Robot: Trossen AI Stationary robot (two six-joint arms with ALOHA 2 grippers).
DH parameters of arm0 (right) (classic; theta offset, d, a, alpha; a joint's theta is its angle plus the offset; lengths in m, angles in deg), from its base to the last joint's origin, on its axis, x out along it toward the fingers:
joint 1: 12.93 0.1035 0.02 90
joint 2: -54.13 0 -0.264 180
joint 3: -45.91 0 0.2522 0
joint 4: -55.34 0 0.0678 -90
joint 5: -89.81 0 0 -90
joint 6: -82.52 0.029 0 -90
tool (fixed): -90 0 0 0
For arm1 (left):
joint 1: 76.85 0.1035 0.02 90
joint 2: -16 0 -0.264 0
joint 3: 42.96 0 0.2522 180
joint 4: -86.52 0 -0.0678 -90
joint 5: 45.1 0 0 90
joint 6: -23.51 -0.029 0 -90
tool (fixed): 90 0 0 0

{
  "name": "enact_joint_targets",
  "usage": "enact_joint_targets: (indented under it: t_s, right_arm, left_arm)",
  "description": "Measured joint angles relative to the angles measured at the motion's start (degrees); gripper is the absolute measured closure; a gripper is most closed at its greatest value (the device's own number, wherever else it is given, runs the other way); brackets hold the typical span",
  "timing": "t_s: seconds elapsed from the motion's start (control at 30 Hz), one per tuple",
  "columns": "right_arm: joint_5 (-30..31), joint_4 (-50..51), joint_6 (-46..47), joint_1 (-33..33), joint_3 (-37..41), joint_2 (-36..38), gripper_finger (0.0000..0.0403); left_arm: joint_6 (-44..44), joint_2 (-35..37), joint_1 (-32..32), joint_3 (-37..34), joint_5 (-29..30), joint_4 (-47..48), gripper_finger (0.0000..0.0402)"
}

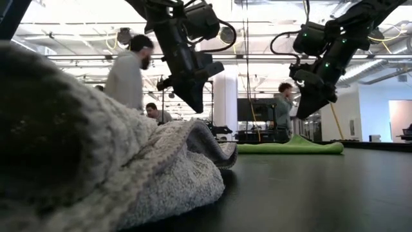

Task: Fold microfiber towels
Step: Fold the green microfiber towel

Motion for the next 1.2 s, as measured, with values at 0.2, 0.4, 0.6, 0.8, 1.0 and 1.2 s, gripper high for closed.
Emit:
enact_joint_targets:
  t_s: [0.2,0.4,0.6,0.8,1.0,1.2]
  right_arm:
    - [0.04,0.4,-1.26,-1.8,0.0,-1.25,0.0269]
    - [-0.13,-0.88,-3.47,-3.11,0.02,-6.37,0.0263]
    - [-0.12,-3.04,-5.56,-5.76,0.02,-9.52,0.0263]
    - [-4.14,-3.09,-6.13,-9.0,0.02,-11.2,0.0263]
    - [-9.0,-4.5,-6.07,-9.68,0.02,-12.16,0.0263]
    - [-8.82,-6.06,-6.57,-10.07,0.02,-11.98,0.0263]
  left_arm:
    - [-0.15,0.0,0.74,0.0,0.01,-0.09,0.0369]
    - [0.73,-0.02,1.05,0.0,-0.21,-0.11,0.0369]
    - [1.18,-0.02,1.0,0.0,-0.23,-0.09,0.0369]
    - [1.27,-0.02,1.05,-0.02,-0.23,-0.07,0.0369]
    - [1.36,-0.02,1.21,-0.02,-0.23,-0.07,0.0369]
    - [1.37,-0.02,1.23,-0.02,-0.21,-0.54,0.0369]
